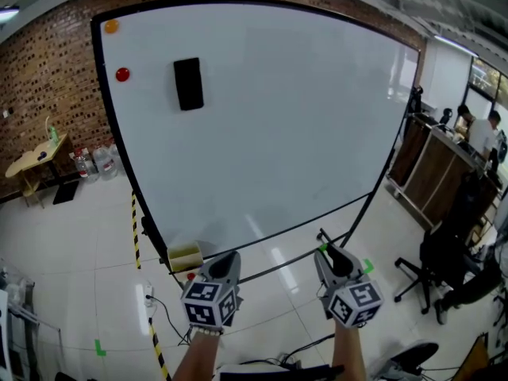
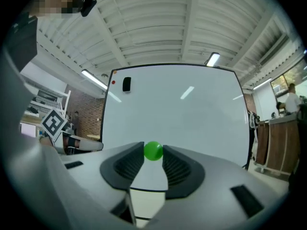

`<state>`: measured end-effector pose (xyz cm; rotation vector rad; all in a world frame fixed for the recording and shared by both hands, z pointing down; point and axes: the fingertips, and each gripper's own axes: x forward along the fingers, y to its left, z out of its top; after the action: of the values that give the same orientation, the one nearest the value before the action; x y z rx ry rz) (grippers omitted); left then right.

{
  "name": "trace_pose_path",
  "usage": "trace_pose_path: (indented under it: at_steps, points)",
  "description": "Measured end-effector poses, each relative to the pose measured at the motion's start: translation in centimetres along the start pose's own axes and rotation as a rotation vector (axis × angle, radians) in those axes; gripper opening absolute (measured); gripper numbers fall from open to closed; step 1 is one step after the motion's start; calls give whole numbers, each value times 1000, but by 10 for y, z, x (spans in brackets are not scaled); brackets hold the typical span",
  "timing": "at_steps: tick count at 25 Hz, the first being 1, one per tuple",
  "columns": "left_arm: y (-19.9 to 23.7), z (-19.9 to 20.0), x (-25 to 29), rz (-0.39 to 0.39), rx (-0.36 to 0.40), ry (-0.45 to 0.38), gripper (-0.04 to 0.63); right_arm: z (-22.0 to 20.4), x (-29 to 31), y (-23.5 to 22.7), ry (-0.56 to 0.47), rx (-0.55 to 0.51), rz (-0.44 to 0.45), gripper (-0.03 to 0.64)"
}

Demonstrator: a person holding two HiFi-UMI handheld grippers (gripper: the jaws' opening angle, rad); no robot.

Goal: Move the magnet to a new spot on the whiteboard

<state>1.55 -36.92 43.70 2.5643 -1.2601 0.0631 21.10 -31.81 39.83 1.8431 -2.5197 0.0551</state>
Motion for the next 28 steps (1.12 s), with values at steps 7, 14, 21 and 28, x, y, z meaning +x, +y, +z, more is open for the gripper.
trace_pose_path:
  at_steps: [7,14,21,28]
  points:
    - [15,7,0,38,-2,-2,-2,78,56,-3,-84,-167,59,132]
    - [40,8,-4,94,-30,-15,-2,152,114,8,-138,-330,94,133]
    - [65,10,-12,142,-78,-36,-2,202,173,19,-159,-429,103,133]
    - [82,9,-24,194,-97,-56,-2,215,235,17,-123,-500,77,133]
